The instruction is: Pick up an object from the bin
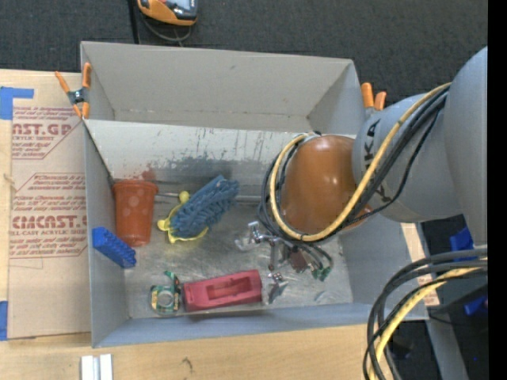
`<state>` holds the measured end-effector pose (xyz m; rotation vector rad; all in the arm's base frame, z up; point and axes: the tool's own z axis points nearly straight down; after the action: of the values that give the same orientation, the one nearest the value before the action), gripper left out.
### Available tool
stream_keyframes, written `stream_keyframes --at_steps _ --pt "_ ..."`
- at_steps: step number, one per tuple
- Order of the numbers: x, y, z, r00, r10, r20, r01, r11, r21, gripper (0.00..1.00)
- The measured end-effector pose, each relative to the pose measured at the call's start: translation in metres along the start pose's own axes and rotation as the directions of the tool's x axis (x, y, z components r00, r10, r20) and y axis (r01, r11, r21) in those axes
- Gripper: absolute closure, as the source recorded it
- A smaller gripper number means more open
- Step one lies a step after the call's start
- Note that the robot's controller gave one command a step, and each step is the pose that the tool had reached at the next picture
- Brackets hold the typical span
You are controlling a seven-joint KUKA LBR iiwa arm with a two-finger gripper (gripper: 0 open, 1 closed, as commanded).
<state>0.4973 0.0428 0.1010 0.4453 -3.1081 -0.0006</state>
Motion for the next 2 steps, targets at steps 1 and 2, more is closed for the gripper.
stream_keyframes --at_steps 1,2 --pt "-0.002 0.0104 0.0251 0.899 -0.438 -0.011 0.438 0.899 0.003 1.0" --pt "-0.002 0.0103 0.0252 0.899 -0.438 -0.011 0.438 0.899 0.003 1.0"
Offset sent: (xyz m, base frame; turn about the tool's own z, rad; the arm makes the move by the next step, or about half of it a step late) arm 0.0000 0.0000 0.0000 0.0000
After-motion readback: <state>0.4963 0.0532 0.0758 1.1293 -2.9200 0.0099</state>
